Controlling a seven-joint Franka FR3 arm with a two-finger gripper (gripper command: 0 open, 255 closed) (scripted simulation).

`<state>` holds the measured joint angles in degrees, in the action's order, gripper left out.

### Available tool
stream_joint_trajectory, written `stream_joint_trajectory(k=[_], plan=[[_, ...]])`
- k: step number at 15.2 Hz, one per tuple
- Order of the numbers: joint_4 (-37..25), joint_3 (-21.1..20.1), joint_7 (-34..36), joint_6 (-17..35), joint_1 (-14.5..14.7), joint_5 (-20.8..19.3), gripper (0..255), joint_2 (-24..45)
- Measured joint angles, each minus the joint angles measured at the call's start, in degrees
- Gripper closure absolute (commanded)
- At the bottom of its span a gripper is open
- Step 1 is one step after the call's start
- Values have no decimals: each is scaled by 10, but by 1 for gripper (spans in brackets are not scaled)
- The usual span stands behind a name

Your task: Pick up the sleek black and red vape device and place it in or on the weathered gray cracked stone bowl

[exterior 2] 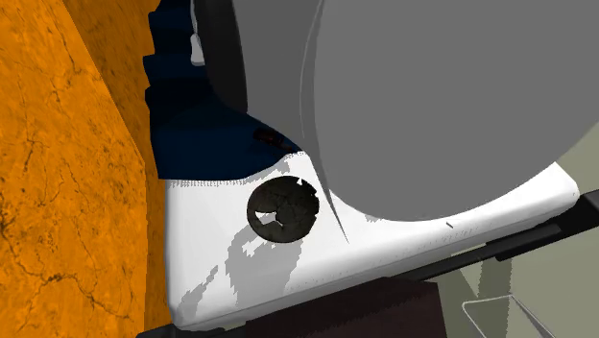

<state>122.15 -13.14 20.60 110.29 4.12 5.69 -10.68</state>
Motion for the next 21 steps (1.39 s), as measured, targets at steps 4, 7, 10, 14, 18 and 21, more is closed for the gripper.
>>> stream_joint_trajectory(k=[4,7,10,14,18,21], plan=[[-71,-23,49,21,11,-26,0,89],[-130,-34,84,27,22,-50,0,154],[-190,-42,120,27,40,-75,0,215],[-301,-41,156,10,66,-111,0,312],[-407,-36,181,-13,95,-138,0,397],[-400,-35,185,5,97,-141,0,409]])
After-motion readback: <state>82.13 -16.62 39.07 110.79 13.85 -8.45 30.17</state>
